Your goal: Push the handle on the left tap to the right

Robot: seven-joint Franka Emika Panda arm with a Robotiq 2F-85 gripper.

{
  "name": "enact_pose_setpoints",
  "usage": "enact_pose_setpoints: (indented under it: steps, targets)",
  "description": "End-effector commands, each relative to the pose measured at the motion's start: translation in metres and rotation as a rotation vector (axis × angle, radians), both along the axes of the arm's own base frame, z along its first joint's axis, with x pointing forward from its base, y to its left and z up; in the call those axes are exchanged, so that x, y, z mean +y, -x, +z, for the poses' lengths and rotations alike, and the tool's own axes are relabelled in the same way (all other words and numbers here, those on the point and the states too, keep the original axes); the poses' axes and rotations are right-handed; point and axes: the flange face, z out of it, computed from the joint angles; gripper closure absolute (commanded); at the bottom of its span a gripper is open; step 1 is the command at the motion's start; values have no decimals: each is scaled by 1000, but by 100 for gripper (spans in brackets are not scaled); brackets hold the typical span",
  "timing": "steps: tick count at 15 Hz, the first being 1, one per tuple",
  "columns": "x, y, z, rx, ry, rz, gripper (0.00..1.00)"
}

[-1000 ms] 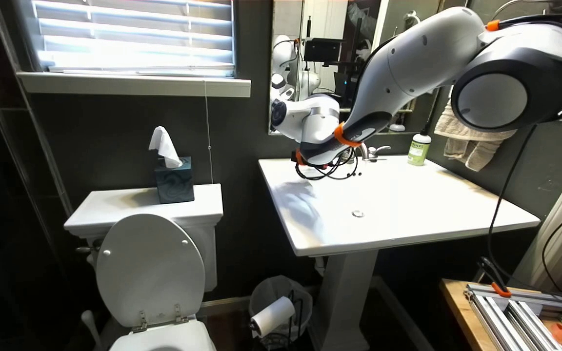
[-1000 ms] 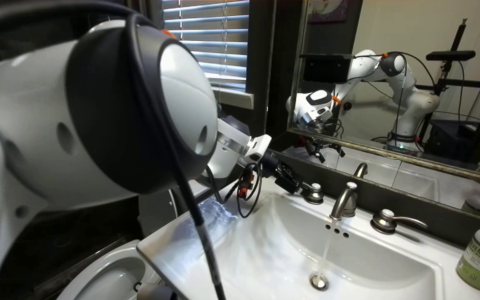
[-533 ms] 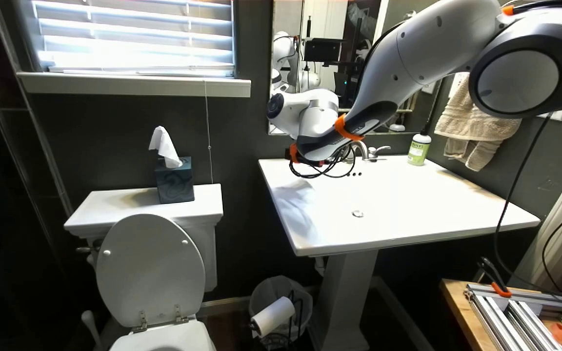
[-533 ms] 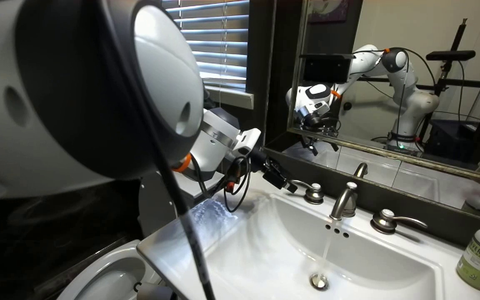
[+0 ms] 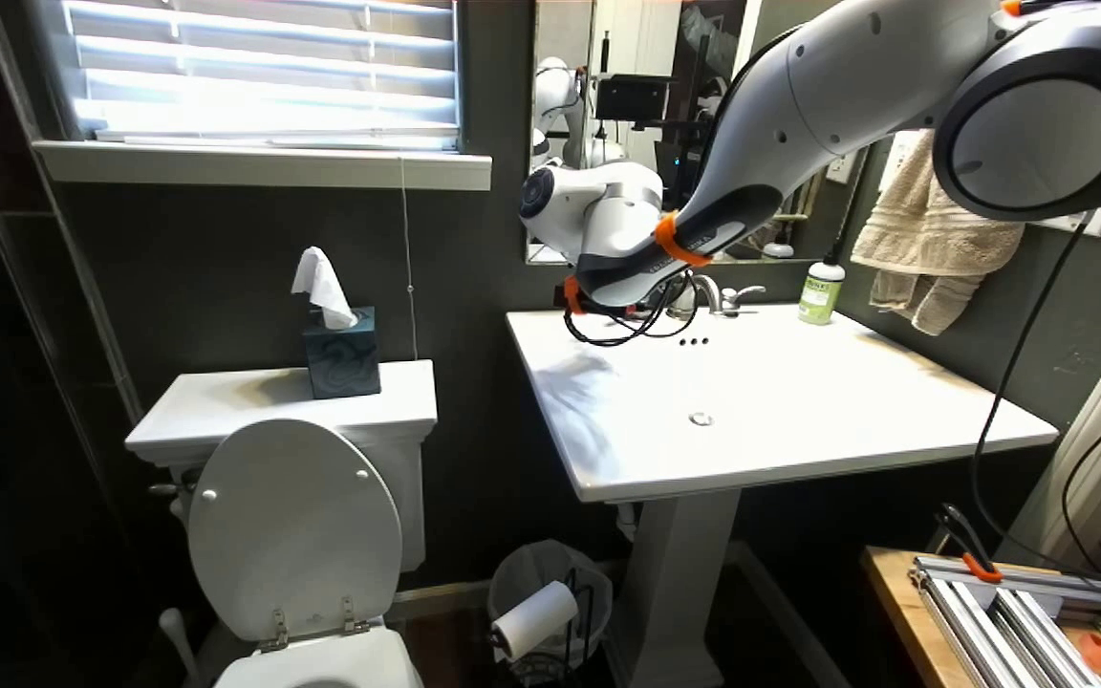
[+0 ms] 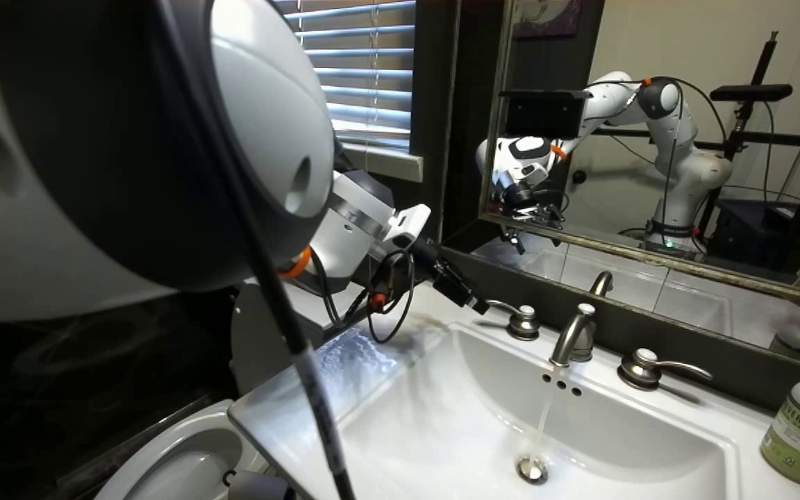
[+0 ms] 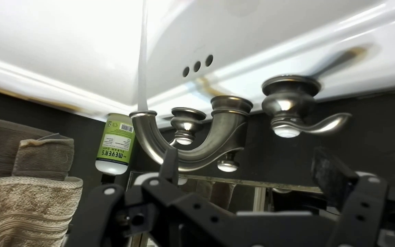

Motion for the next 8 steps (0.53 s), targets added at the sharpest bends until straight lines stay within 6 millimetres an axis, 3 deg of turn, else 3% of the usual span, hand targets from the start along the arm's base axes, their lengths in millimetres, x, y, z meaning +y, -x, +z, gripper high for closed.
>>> enact_pose_setpoints:
  steps: [1, 8]
  targets:
    - [5, 4, 7, -4, -63, 21, 0]
    - [10, 2, 9, 11, -123, 52, 0]
